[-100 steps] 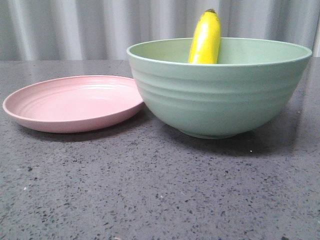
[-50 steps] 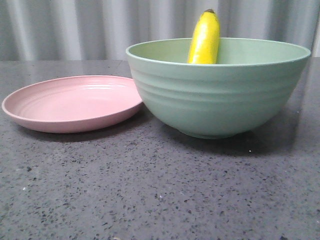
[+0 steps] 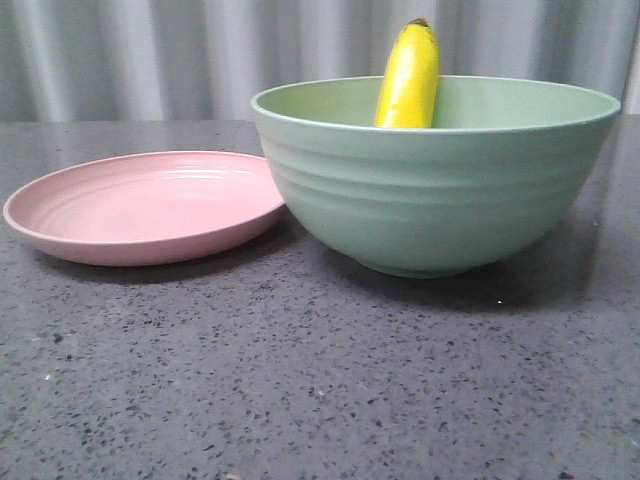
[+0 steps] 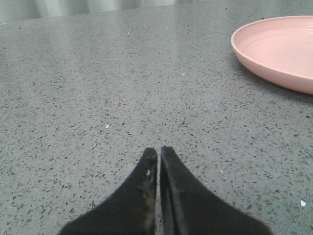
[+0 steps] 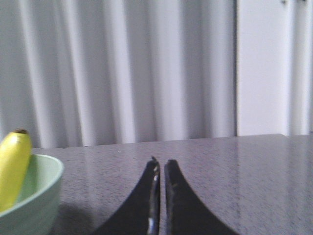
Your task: Transfer banana from pink plate to green bowl
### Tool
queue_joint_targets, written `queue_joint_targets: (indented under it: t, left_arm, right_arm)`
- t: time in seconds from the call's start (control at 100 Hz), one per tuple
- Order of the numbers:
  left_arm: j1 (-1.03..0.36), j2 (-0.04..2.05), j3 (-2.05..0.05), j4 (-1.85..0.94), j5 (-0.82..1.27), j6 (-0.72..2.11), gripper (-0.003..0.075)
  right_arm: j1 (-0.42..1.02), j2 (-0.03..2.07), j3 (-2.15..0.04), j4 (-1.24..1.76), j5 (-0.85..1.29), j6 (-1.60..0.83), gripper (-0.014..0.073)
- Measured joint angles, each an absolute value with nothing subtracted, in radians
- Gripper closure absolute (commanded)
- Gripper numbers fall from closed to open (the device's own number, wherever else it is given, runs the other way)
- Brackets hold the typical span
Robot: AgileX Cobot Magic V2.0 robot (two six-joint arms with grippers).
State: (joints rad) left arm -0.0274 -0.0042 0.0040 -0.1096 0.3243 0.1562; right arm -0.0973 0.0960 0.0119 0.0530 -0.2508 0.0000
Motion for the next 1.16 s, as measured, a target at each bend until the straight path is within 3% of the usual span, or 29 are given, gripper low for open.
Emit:
queue_joint_targets:
  t: [0.53,1.16]
  left_arm:
    - [-0.027,-0.004,0.004,-0.110,0.324,0.156,0.0741]
    - [-0.027,-0.004,0.004,-0.107,0.324,0.156,0.0741]
  right_arm:
    - [-0.161,-0.009,0.012,0.016,0.313,0.000,0.0661]
    - [-0.161,-0.010,0.012,0.016,0.325,0.000,0.0661]
